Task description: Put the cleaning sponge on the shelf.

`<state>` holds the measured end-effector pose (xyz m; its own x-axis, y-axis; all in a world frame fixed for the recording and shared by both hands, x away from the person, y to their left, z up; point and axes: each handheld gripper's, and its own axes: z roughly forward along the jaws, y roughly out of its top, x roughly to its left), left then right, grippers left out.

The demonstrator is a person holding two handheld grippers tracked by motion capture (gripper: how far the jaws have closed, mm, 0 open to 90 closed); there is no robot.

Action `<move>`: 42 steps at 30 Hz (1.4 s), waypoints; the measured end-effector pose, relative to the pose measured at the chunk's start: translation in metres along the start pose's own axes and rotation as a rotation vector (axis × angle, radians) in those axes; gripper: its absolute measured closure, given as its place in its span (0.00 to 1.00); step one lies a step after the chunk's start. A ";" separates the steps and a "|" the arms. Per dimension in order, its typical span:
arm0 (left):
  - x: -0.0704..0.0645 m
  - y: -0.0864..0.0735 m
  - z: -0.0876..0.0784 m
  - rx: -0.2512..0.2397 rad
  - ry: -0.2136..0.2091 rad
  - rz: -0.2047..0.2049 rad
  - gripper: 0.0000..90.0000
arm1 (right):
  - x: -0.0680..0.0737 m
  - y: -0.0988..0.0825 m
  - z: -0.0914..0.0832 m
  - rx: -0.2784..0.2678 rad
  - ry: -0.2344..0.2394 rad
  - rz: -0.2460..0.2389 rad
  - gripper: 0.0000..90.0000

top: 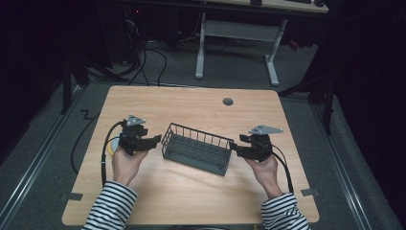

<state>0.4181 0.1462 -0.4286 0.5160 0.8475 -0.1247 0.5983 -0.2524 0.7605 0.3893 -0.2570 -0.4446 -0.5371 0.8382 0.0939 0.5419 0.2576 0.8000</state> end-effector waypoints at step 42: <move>0.126 -0.082 -0.031 0.018 0.225 -0.331 0.37 | -0.056 -0.114 -0.019 0.100 -0.298 0.099 0.49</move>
<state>0.4154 0.2881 -0.4868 0.1474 0.9651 -0.2164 0.7213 0.0447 0.6912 0.3452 -0.3425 -0.5298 -0.2744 0.9614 -0.0208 0.6504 0.2015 0.7324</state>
